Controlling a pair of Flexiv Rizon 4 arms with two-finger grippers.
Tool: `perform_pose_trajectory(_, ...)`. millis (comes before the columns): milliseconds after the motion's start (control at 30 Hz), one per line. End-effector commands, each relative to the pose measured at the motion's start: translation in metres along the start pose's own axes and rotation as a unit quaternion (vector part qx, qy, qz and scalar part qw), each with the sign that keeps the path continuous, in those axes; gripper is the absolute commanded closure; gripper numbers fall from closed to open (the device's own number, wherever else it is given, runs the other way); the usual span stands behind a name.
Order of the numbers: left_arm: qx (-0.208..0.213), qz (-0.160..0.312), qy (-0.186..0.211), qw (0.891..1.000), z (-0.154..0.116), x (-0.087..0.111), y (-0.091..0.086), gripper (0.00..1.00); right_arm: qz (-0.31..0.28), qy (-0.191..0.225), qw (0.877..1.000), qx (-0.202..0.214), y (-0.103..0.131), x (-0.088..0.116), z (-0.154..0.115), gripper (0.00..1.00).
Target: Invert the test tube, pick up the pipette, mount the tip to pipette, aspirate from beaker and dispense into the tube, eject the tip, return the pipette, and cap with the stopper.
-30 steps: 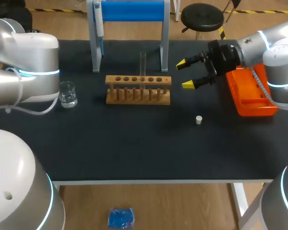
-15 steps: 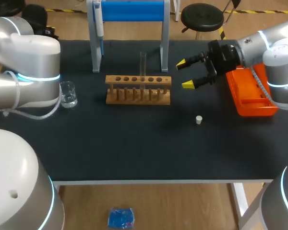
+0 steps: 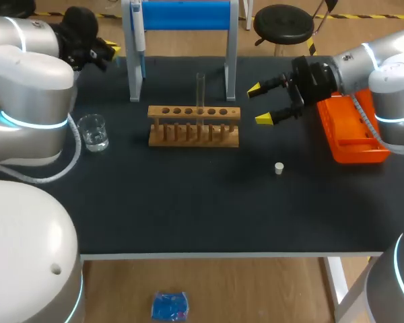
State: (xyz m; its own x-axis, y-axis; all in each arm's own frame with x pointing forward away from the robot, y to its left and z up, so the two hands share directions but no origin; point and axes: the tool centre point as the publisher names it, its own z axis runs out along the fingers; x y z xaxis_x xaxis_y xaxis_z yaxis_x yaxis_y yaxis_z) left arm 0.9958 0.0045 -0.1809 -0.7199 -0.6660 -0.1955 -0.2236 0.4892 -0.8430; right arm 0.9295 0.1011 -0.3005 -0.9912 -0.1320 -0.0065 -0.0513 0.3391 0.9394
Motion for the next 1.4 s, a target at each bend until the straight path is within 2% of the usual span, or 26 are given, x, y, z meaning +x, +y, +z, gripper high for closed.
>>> perform_pose_trajectory(33,0.016,0.033,0.147,0.989,-0.036,0.024,-0.01,1.0,0.0,0.001,1.0,0.001,0.0,0.0,-0.001,0.0)
perform_pose_trajectory(233,0.002,0.052,0.204,0.978,-0.04,0.066,-0.028,1.0,0.0,0.001,1.0,0.001,0.0,0.0,-0.001,0.0)
perform_pose_trajectory(467,-0.017,0.064,0.247,0.967,-0.031,0.107,-0.047,1.0,0.0,0.001,1.0,0.001,0.0,0.0,-0.001,0.0)
perform_pose_trajectory(800,-0.067,0.064,0.291,0.952,-0.009,0.147,-0.066,1.0,0.0,0.001,1.0,0.001,0.0,0.0,-0.001,0.0)
perform_pose_trajectory(833,-0.062,0.059,0.298,0.951,-0.006,0.15,-0.067,1.0,0.0,0.001,1.0,0.001,0.0,0.0,-0.001,0.0)
perform_pose_trajectory(1133,-0.05,0.069,0.293,0.952,0.007,0.177,-0.085,1.0,0.0,0.001,1.0,0.001,0.0,0.0,-0.001,0.0)
perform_pose_trajectory(1400,-0.04,0.066,0.267,0.961,0.006,0.181,-0.089,1.0,0.0,0.001,1.0,0.001,0.0,0.0,-0.001,0.0)
